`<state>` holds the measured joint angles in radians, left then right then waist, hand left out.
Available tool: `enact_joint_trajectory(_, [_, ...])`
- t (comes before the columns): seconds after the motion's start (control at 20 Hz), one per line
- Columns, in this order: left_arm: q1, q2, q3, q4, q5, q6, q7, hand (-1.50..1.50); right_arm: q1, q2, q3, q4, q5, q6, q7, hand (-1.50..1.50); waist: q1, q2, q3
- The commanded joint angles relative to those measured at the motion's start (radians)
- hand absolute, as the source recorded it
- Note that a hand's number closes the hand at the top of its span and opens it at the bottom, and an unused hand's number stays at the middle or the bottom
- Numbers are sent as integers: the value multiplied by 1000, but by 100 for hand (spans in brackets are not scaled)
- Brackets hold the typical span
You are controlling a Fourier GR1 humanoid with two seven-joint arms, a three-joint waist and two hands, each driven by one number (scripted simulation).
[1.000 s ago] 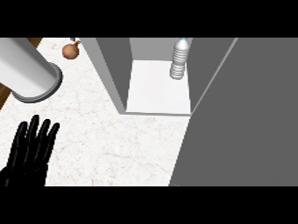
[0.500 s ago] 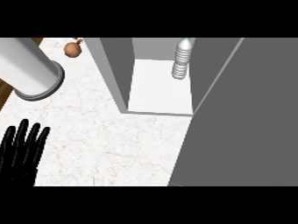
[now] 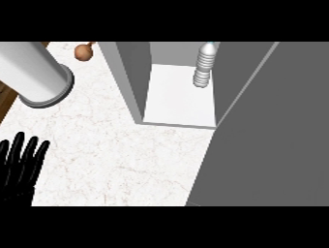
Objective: Pick up the bottled water, place it into the cabinet and close the cabinet
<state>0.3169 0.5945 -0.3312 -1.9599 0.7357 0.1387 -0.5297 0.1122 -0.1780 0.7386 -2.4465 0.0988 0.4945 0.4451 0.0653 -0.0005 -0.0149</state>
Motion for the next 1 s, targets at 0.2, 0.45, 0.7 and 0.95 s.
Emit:
enact_joint_trajectory(0.2, [0,12,24,-3,16,-23,-2,-150,-74,169,37,116,17,-162,32,150,15,15,1])
enact_joint_trajectory(0.45, [11,16,25,-16,30,-45,-3,-150,-62,169,31,148,-55,-159,30,150,47,26,2])
enact_joint_trajectory(0.7, [-2,36,19,-17,20,-82,-3,-150,-31,163,65,220,-237,-74,73,150,98,53,0])
enact_joint_trajectory(0.95, [-15,58,41,-22,37,-116,0,-150,-7,171,42,283,-437,-65,113,150,119,58,2])
